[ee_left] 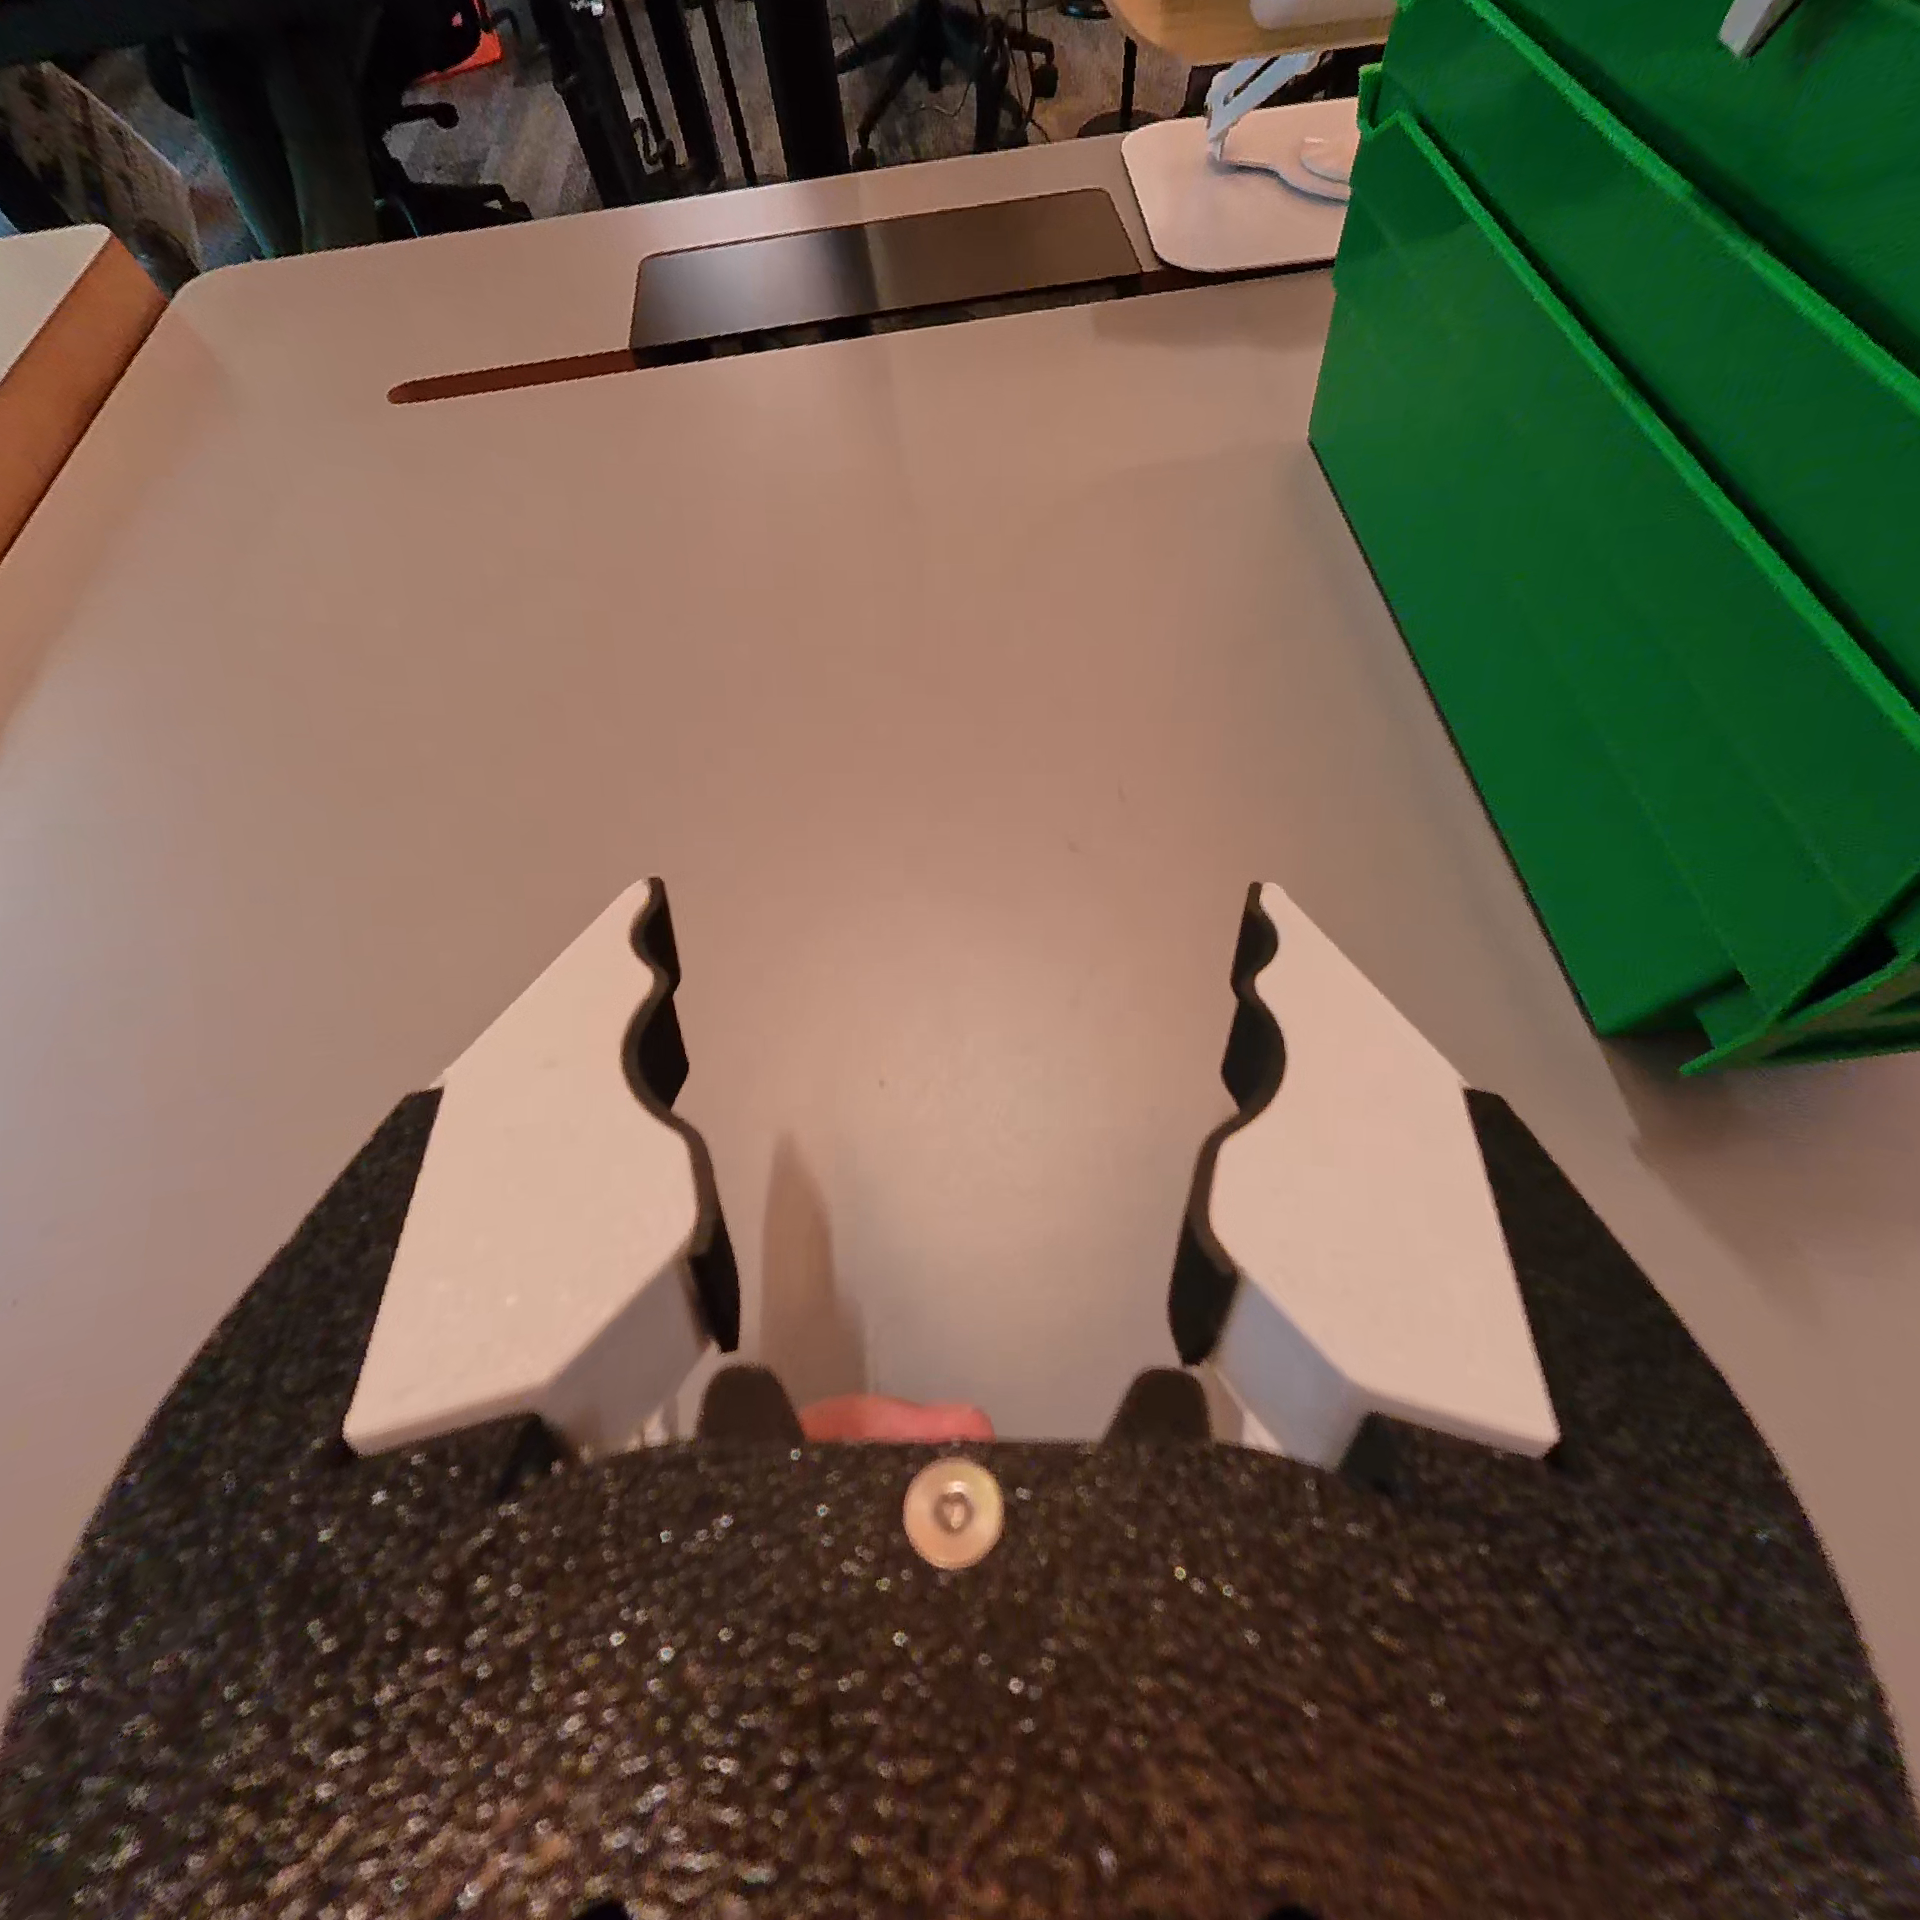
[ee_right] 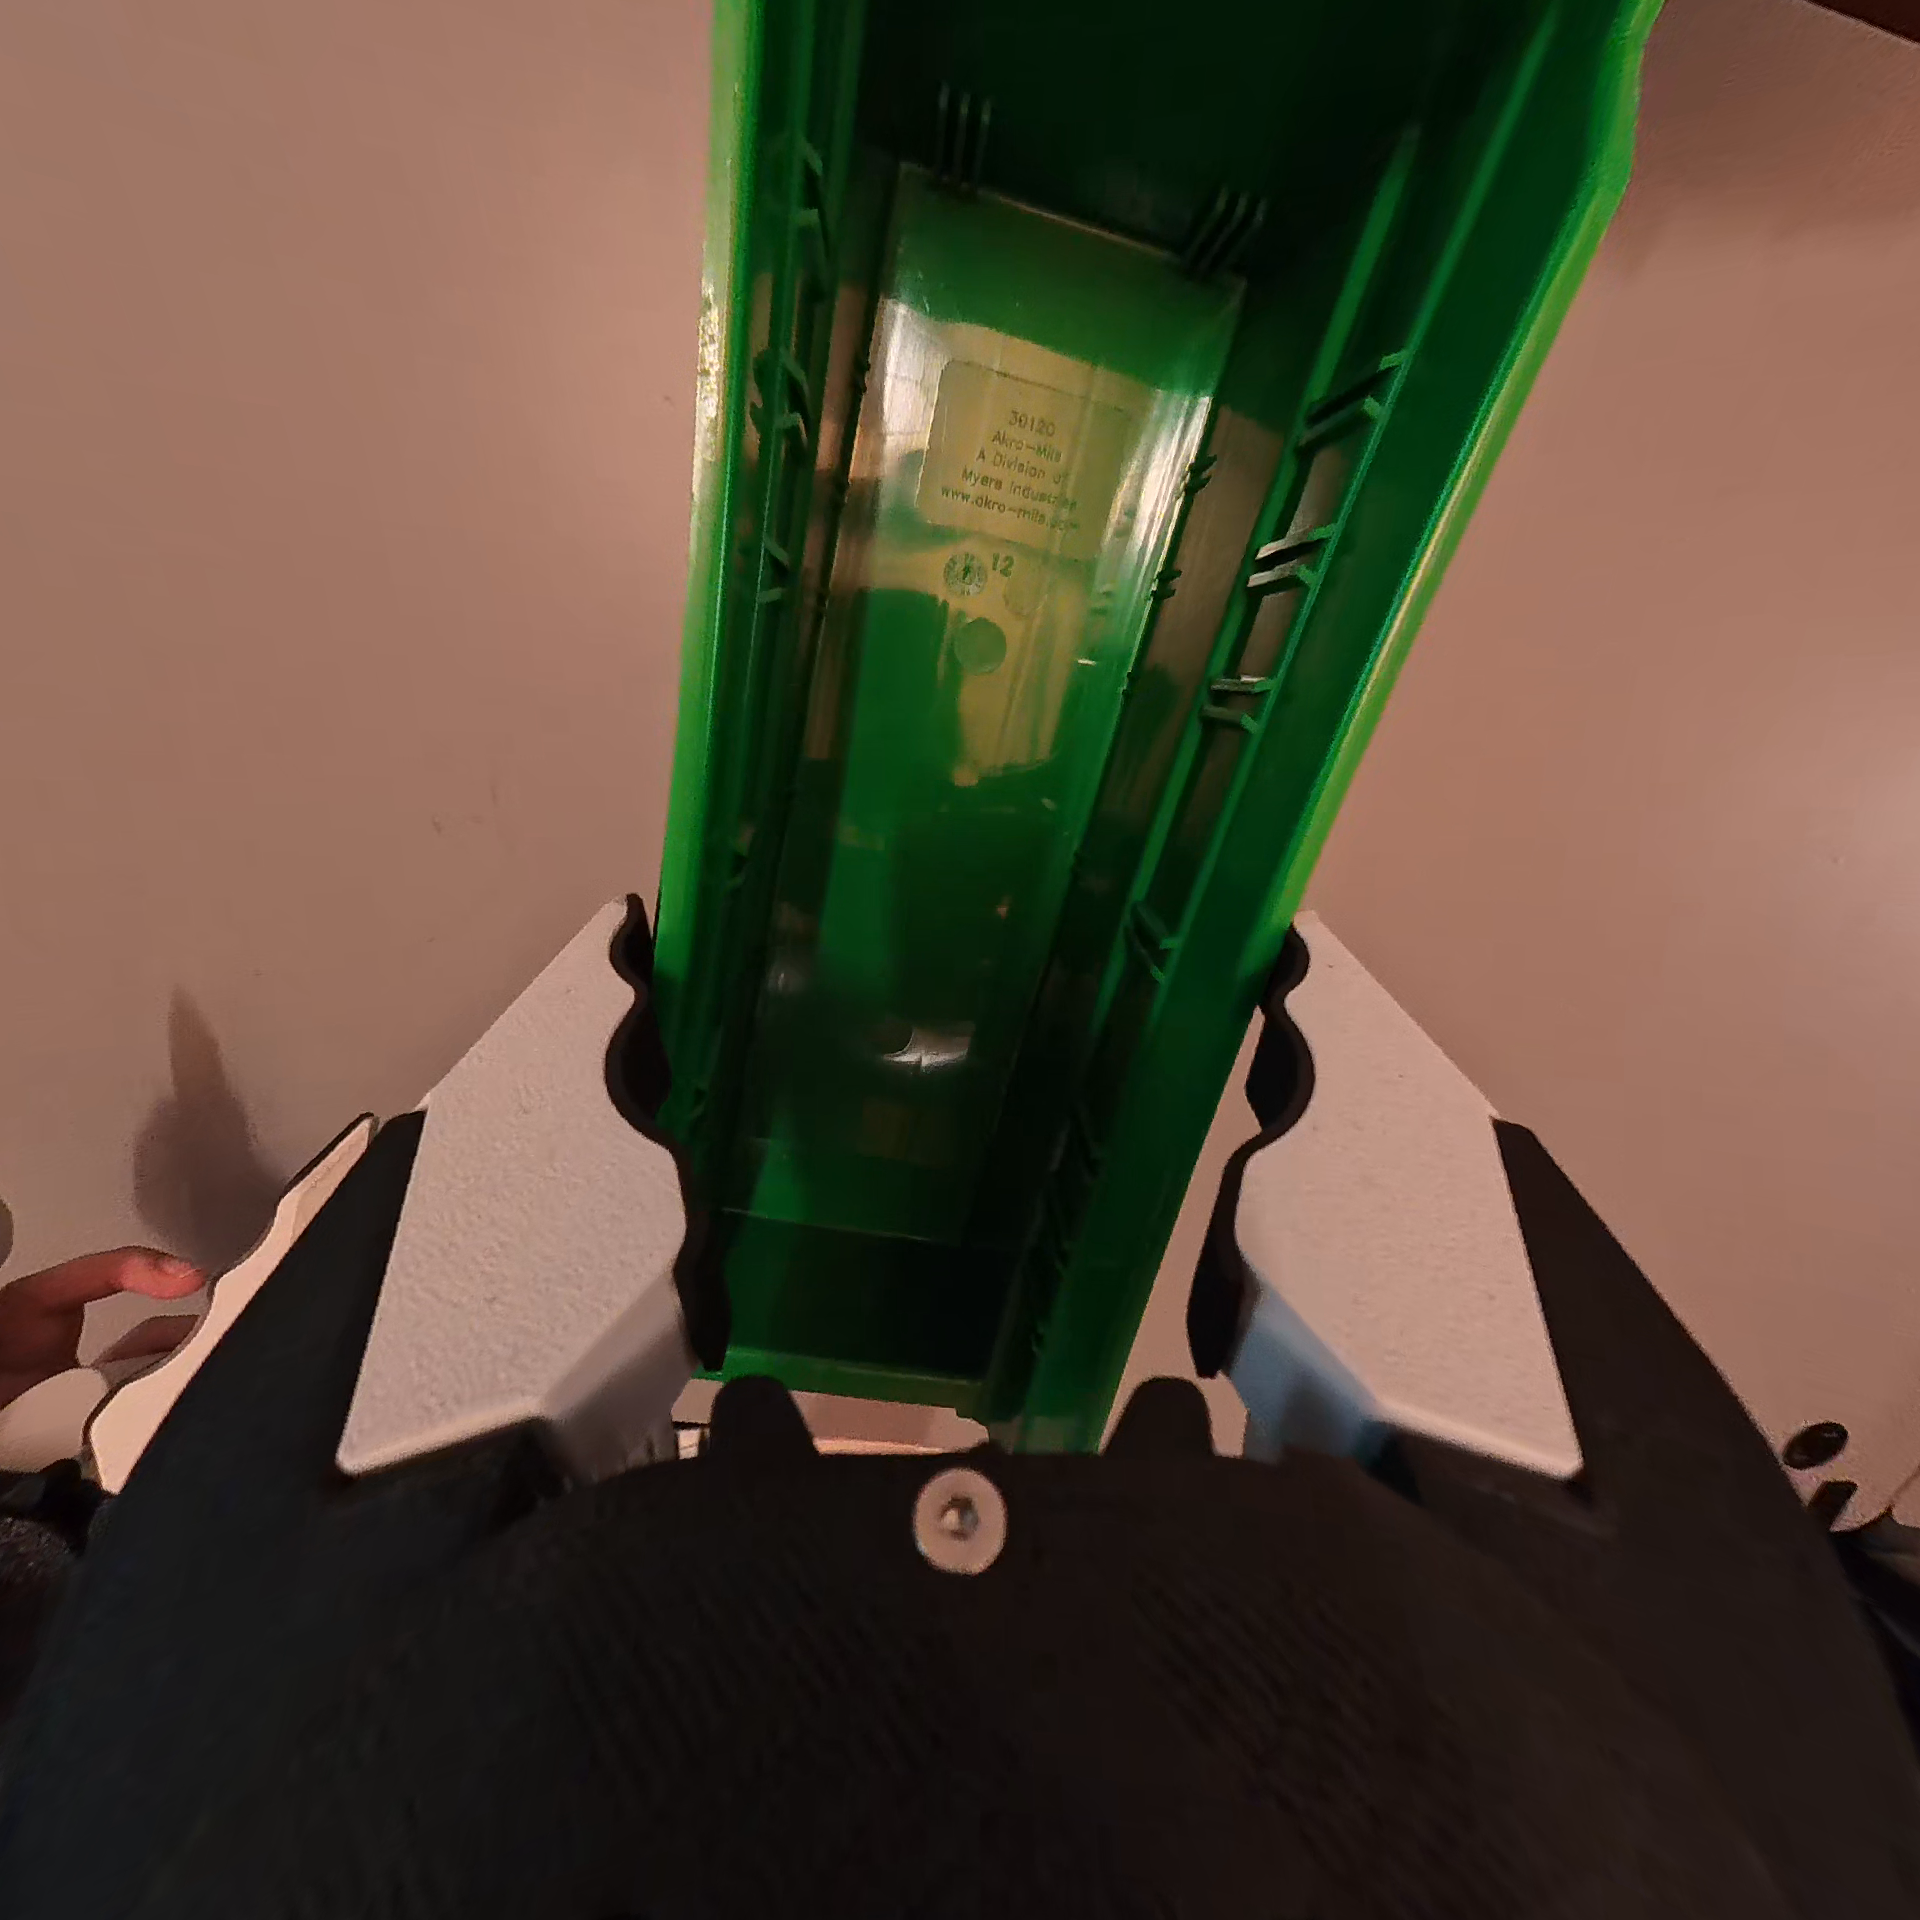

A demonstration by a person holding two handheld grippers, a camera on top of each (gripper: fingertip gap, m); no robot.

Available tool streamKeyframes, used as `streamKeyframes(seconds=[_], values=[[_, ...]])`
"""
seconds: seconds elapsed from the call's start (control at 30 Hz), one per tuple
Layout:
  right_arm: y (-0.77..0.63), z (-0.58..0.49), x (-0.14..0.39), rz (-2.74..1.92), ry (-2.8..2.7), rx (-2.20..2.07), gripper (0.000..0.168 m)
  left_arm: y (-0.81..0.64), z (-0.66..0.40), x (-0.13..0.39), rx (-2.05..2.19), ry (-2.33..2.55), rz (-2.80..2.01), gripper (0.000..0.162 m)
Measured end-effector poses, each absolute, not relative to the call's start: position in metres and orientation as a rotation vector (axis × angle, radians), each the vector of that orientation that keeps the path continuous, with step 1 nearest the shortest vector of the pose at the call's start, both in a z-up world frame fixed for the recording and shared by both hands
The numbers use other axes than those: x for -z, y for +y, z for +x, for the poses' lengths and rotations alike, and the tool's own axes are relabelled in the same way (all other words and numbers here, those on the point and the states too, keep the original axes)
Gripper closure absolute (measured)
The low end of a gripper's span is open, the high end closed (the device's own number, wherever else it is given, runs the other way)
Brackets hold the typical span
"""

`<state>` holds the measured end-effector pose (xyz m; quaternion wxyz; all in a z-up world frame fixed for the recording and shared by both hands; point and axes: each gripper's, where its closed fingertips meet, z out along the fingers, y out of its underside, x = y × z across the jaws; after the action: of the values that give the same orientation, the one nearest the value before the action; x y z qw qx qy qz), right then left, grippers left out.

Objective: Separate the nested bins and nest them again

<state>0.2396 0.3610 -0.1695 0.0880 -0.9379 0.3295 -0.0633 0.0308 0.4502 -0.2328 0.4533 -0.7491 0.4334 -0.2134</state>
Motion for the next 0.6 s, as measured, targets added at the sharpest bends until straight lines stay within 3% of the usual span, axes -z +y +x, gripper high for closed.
streamKeyframes(seconds=[0.27, 0.6], values=[[0.361, 0.2384, 0.1681, -2.808, 1.003, 0.178, 0.061, 0.4467, 0.0326, 0.2314, 0.53, 1.085, -1.839, 0.058], [0.3593, 0.2386, 0.1672, -2.808, 0.995, 0.116, 0.054, 0.4457, 0.0343, 0.2364, 0.527, 1.107, -1.847, 0.058]])
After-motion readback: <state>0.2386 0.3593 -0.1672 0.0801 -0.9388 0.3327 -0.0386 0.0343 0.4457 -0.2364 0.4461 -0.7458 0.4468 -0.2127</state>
